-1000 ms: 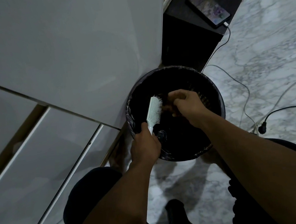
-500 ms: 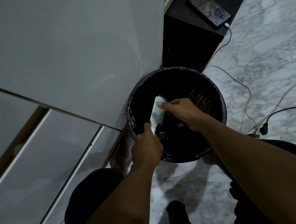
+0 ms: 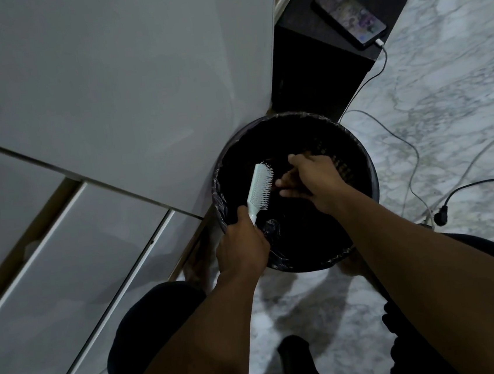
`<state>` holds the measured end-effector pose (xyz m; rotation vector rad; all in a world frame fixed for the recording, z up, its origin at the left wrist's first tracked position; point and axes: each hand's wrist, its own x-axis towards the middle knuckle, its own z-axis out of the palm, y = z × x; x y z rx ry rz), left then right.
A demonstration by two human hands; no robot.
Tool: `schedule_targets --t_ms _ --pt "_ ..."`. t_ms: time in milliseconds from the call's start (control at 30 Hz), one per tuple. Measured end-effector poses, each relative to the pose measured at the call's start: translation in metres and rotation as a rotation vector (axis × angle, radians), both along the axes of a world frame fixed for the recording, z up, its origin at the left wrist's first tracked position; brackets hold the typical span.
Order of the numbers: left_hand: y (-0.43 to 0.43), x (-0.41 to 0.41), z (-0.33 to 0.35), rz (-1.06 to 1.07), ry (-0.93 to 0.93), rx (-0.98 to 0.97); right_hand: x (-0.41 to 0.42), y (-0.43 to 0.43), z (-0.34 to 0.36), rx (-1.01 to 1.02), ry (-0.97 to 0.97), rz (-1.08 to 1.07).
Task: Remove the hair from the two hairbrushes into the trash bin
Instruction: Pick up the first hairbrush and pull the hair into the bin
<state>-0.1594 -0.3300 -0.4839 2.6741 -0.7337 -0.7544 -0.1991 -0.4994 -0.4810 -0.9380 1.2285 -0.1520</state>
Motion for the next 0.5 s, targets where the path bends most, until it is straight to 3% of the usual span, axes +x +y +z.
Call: schedule_targets --t_ms 300,500 --pt "0.000 0.001 0.000 0.016 0.014 -0.036 -0.009 -0.004 -0.026 -0.356 0.289 0.169" --pt "-0.001 0.001 0.001 0.022 0.011 -0.031 -0.007 -0.005 -0.035 -0.280 0.392 0.402"
